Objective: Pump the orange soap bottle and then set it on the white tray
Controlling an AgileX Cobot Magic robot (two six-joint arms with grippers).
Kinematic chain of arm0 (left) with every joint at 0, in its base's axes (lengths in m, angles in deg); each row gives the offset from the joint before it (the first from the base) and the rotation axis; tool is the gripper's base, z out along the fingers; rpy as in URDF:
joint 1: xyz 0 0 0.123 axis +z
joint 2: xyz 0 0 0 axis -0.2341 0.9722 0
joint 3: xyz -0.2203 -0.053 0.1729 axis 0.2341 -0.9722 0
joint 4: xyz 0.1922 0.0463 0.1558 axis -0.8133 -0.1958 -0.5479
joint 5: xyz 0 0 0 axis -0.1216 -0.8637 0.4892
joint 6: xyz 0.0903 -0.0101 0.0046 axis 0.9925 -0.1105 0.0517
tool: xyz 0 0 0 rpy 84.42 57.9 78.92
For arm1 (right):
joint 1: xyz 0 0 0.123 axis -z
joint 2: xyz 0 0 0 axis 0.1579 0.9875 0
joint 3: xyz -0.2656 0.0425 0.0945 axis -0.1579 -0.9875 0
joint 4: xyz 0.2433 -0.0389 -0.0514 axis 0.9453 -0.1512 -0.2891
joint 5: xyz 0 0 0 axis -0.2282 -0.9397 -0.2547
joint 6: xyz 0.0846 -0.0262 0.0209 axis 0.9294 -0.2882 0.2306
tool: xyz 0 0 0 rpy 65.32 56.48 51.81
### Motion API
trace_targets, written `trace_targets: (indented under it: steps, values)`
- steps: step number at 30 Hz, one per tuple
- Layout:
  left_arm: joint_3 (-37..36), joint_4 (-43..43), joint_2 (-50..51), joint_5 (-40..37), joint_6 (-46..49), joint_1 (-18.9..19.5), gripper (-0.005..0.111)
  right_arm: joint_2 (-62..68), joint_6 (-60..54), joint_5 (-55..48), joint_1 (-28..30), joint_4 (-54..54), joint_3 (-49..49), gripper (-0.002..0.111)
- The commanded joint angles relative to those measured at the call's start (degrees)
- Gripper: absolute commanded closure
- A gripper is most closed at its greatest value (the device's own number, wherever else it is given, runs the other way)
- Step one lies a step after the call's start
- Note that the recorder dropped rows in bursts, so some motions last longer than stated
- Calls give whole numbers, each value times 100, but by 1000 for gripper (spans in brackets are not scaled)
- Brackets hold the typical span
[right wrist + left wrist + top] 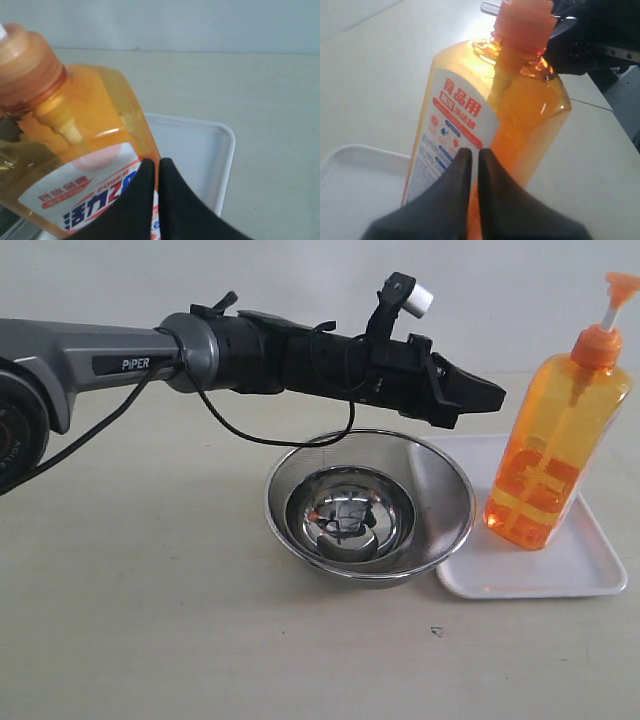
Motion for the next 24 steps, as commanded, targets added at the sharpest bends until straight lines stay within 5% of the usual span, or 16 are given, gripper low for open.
trace_targets:
  steps: [1,24]
  values:
    - [156,-28,102,68,52,-65,102,61,-9,46,10,19,33,108]
    - [155,-14,102,118,124,-193,102,75,105,-119,-388,-88,151,108]
